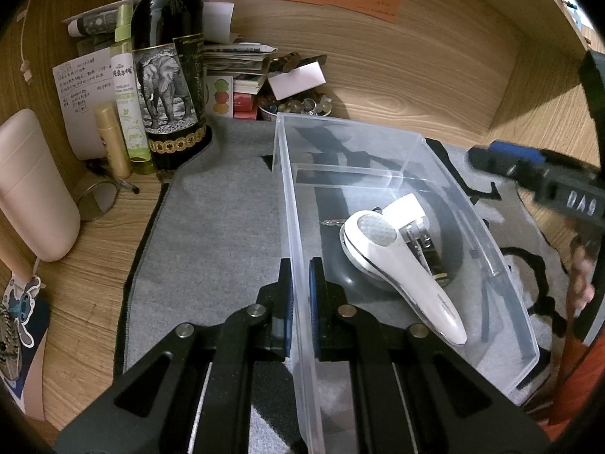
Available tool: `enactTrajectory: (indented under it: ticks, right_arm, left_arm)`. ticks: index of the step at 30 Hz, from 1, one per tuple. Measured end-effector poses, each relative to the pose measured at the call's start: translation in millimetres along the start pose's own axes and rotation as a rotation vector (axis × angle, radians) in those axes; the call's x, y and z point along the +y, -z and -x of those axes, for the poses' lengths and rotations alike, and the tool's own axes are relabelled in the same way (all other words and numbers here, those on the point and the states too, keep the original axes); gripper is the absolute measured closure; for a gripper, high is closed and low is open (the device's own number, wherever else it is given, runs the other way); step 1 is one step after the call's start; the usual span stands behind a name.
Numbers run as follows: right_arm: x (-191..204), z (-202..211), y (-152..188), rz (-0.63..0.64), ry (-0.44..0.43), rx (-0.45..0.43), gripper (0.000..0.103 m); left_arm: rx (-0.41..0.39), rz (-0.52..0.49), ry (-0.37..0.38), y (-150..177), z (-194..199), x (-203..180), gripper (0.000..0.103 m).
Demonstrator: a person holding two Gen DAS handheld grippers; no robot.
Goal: Organize rigid objects
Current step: 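Carry the white plug adapter into the clear box and open the right tool, then grasp the black cable plug on the mat with the right tool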
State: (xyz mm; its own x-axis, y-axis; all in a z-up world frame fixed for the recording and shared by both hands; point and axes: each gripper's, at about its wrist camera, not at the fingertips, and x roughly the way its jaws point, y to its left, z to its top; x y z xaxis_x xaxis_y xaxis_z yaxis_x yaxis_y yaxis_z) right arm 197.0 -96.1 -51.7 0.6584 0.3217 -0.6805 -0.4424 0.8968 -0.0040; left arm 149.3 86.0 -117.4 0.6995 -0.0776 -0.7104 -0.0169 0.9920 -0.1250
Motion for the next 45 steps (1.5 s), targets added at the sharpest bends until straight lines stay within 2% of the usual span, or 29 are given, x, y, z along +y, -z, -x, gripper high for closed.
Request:
enactTrajectory:
  ticks: [4, 9, 13, 20, 25, 26, 27, 28, 29, 31, 32, 38, 45]
  right_arm:
    - [-21, 13, 1, -0.043, 0.061, -0.022, 0.044]
    - [-46, 15, 14, -0.089, 0.124, 0.014, 0.044]
    - [-64, -1, 33, -0.132, 0.154, 0.091, 0.044]
    - [-85, -43, 66, -0.215, 0.154, 0.238, 0.044]
    - [-93, -60, 74, -0.241, 0.148, 0.282, 0.044]
    - [-94, -61, 75, -0.246, 0.147, 0.288, 0.046]
    - [-95, -64, 77, -0.255, 0.143, 0.296, 0.054]
    - [-97, -65, 80, -0.268, 0.147, 0.302, 0.056]
    - [-98, -64, 81, -0.271, 0.151, 0.294, 0.058]
    - [-98, -62, 82, -0.266, 0.150, 0.292, 0.076]
    - [-97, -61, 82, -0.259, 0.145, 0.291, 0.078]
    - [-94, -48, 87, -0.247, 0.141, 0.253, 0.078]
    - [-85, -24, 68, -0.224, 0.150, 0.164, 0.078]
  left_arm:
    - [0.001, 0.005, 0.003, -1, 0, 1, 0.096]
    - [0.001, 0.005, 0.002, -1, 0, 1, 0.096]
    - [0.001, 0.003, 0.000, 0, 0, 0, 0.096]
    - [0.001, 0.004, -0.004, 0, 0, 0, 0.096]
    - [0.004, -0.001, -0.012, 0, 0, -1, 0.096]
    - [0.004, 0.000, -0.012, 0, 0, -1, 0.096]
    - [0.004, 0.001, -0.012, 0, 0, -1, 0.096]
    - [0.004, 0.002, -0.012, 0, 0, -1, 0.096]
    - [0.006, 0.003, -0.013, 0, 0, -1, 0.096]
    - [0.009, -0.002, -0.017, 0, -1, -1, 0.096]
    - [0.011, -0.005, -0.019, 0, -1, -2, 0.096]
    - [0.015, -0.008, -0.023, 1, -2, -1, 0.096]
    - [0.015, -0.007, -0.023, 1, -2, -2, 0.096]
